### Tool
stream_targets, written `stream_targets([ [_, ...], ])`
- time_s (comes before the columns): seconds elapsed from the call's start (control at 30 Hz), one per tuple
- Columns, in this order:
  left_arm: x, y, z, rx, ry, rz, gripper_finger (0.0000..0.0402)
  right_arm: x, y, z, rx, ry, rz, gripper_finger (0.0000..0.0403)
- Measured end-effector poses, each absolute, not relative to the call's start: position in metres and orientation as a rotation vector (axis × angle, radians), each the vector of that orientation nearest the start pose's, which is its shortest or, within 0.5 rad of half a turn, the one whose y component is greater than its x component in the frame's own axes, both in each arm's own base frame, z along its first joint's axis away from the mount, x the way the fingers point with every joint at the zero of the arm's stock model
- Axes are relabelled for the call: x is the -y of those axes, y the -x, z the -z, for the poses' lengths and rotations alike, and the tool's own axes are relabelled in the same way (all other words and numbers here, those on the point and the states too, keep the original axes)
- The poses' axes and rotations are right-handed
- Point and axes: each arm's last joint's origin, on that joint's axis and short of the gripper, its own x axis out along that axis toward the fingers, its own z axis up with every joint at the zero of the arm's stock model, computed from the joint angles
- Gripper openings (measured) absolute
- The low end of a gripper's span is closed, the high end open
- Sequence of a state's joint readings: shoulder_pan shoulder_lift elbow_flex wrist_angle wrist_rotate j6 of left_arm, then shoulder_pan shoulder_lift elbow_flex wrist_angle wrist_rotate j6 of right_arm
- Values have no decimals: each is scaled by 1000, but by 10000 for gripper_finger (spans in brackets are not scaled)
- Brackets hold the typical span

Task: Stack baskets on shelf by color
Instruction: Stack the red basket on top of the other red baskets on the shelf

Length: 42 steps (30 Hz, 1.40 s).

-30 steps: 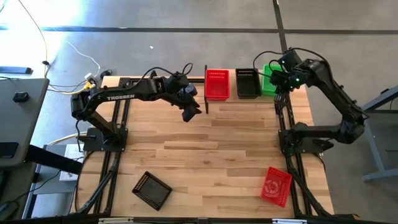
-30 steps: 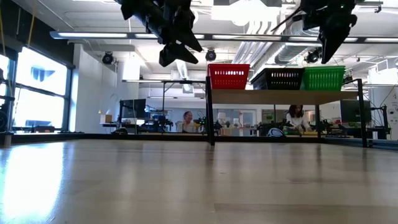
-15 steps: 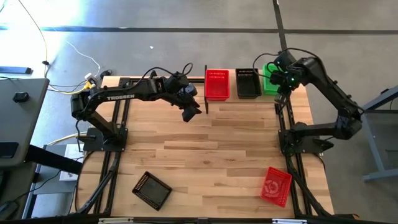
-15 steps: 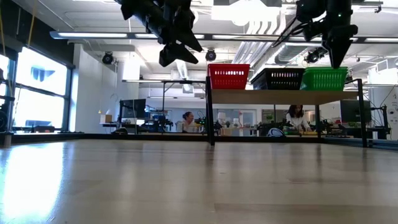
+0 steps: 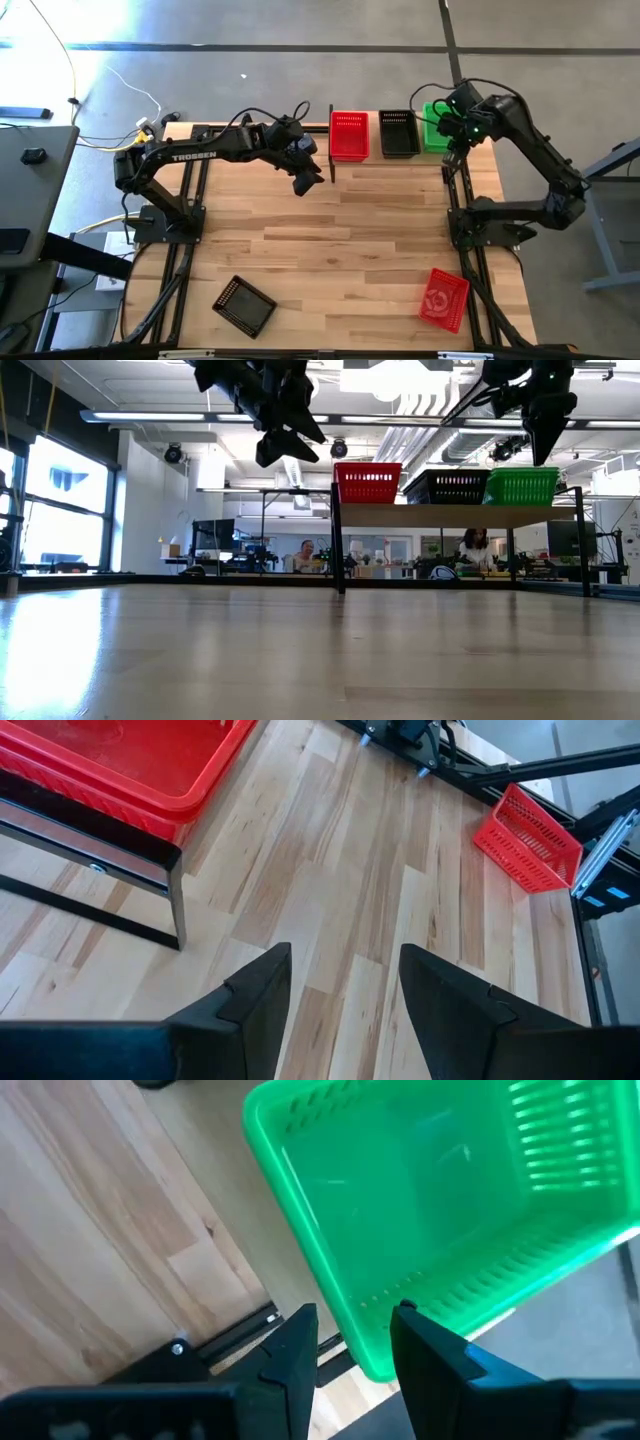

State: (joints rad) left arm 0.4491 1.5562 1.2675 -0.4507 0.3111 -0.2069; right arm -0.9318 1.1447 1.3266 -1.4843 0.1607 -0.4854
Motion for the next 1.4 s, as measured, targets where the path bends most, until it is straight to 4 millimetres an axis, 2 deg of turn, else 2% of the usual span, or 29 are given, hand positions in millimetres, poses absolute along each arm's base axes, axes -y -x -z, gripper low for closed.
stream_targets([
  [0.3, -139, -308, -291, -678, 506, -214, 177, 115, -95, -363, -1325, -175, 649, 113],
  [0.53, -128, -291, -295, -781, 552, -240, 177, 87, -102, -368, -1256, -211, 624, 113],
  [0.7, -120, -280, -302, -825, 533, -290, 177, 71, -108, -369, -1198, -308, 616, 113],
  [1.07, -94, -272, -307, -910, 468, -218, 177, 36, -124, -368, -1156, -570, 545, 113],
  [1.4, -61, -279, -305, -965, 372, -90, 177, 9, -126, -367, -1164, -665, 577, 113],
])
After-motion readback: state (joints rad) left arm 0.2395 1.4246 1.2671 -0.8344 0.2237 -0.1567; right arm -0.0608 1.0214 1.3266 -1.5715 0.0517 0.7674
